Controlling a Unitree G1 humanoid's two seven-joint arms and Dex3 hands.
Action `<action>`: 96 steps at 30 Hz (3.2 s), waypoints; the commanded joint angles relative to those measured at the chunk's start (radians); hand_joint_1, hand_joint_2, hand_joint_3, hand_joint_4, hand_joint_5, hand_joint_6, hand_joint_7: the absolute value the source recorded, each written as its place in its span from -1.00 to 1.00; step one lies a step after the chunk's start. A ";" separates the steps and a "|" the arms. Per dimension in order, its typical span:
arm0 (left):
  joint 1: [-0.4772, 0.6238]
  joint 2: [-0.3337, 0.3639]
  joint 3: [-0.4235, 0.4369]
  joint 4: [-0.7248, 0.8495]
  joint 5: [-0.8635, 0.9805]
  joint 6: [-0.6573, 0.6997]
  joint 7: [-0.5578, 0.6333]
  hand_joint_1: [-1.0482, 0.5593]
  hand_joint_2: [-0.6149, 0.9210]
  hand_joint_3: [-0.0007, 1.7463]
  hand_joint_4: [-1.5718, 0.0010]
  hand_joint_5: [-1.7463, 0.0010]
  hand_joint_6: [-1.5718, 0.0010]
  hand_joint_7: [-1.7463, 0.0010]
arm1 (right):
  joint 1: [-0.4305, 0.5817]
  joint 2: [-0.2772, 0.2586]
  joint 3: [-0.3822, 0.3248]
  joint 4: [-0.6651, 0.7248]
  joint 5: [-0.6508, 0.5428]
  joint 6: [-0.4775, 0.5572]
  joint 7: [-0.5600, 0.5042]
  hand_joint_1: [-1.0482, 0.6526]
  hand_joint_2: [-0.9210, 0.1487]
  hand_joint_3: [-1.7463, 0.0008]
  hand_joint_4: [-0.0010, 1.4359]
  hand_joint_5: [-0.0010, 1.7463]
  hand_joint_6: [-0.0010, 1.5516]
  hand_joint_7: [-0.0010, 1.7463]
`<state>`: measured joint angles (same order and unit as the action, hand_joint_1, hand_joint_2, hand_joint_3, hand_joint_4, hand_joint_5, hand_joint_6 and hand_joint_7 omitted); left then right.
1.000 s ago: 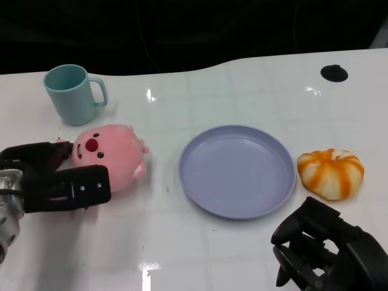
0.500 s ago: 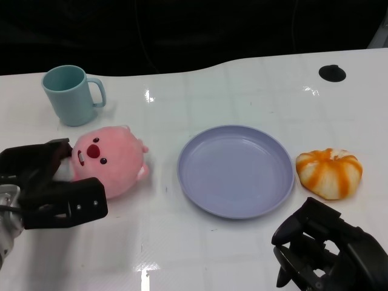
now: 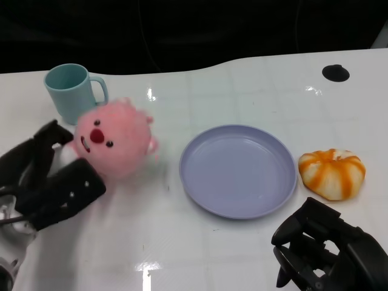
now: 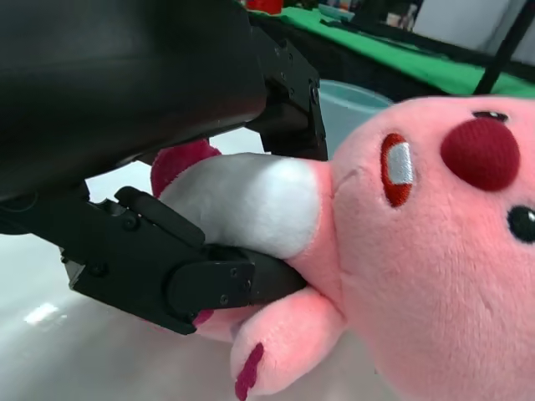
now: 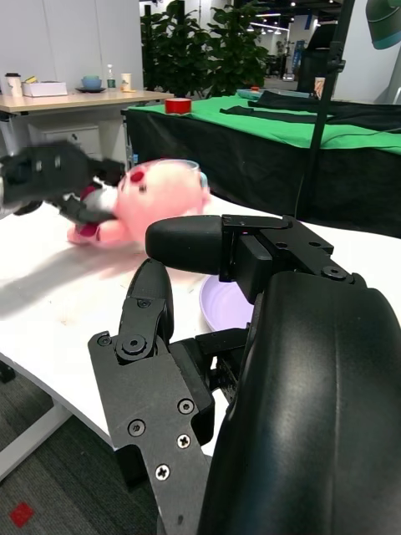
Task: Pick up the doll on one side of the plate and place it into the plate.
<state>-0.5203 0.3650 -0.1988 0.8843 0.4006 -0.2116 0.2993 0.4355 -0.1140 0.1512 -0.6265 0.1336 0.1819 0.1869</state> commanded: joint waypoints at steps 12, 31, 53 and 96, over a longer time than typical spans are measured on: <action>0.079 -0.010 0.018 -0.535 -0.022 0.227 -0.266 0.13 0.24 0.64 -0.22 -1.00 0.01 -1.00 | 0.003 -0.008 0.000 -0.013 -0.004 0.002 -0.002 -0.17 -0.99 0.39 -0.15 0.98 -0.37 0.82; -0.057 -0.199 -0.178 -0.526 0.127 0.297 -0.333 0.06 0.41 0.37 -0.23 -1.00 0.03 -1.00 | 0.007 -0.003 0.032 -0.023 -0.023 0.001 -0.018 -0.18 -0.96 0.36 -0.16 0.97 -0.36 0.82; -0.168 -0.261 -0.258 -0.329 0.204 0.263 -0.349 -0.02 0.84 -0.54 0.22 -0.81 -0.05 0.65 | 0.011 -0.006 0.042 -0.032 -0.031 -0.004 -0.020 -0.19 -0.93 0.34 -0.14 0.97 -0.34 0.80; 0.220 -0.025 0.025 -1.014 -0.133 0.221 -0.682 -0.50 1.00 -0.53 0.62 0.66 0.60 0.85 | 0.039 -0.007 0.037 -0.039 -0.042 -0.023 -0.014 -0.19 -0.92 0.33 -0.14 0.97 -0.33 0.80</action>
<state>-0.3388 0.3484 -0.2110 -0.1012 0.3136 0.0218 -0.3974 0.4671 -0.1146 0.1913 -0.6546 0.0894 0.1749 0.1731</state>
